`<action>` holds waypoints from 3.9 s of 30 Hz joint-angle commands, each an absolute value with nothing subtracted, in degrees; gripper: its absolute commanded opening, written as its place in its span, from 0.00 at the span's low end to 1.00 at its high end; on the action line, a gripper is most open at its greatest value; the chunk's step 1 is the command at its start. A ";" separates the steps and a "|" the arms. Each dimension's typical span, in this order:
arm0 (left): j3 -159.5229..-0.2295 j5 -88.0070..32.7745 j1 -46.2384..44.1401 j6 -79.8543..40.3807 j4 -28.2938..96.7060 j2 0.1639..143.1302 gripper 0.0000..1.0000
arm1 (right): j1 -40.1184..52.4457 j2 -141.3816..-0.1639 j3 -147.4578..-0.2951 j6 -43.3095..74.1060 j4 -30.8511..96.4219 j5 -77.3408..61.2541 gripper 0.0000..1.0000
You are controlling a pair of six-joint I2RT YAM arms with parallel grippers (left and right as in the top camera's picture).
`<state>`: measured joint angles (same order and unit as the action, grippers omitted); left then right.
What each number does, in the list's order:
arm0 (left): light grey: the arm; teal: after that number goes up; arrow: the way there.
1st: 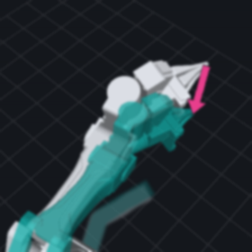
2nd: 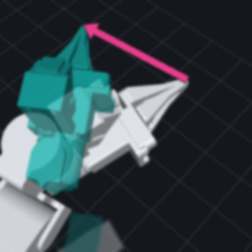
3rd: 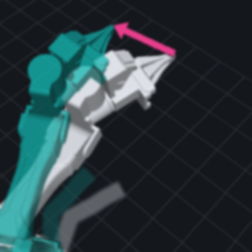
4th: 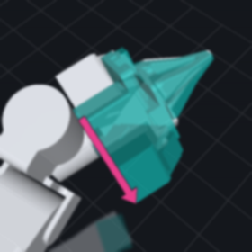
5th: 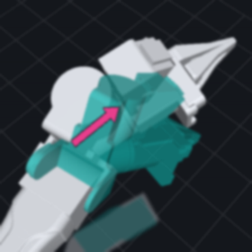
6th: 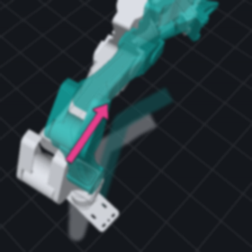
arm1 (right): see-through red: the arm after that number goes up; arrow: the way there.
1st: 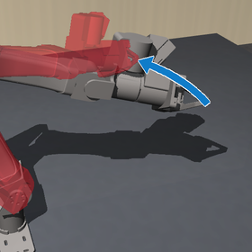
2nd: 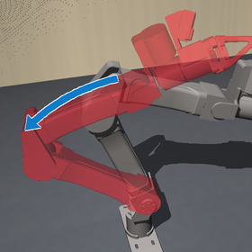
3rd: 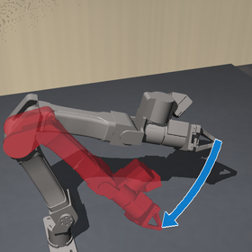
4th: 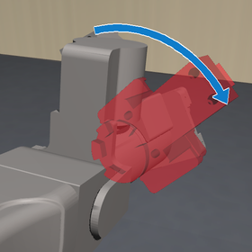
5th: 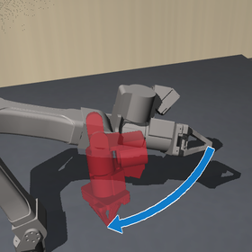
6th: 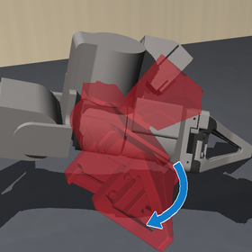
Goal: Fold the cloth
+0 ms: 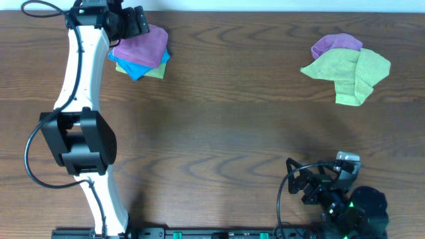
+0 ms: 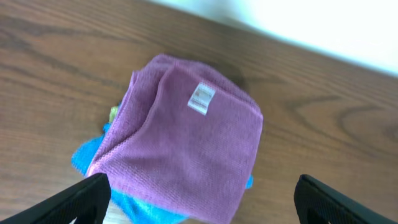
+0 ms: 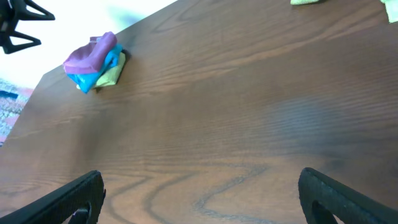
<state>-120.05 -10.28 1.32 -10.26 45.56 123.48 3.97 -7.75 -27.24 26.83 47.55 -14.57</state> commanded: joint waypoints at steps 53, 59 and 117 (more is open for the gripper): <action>-69.95 -5.93 2.22 -2.11 40.58 66.87 0.95 | 3.62 -7.40 -27.14 27.81 47.64 -14.37 0.99; -52.29 -3.33 2.22 -2.09 34.28 51.07 0.95 | 3.62 -7.40 -27.14 27.81 47.64 -14.37 0.99; -13.54 2.07 1.93 4.12 51.46 0.21 0.96 | 3.62 -7.40 -27.14 27.81 47.62 -14.37 0.99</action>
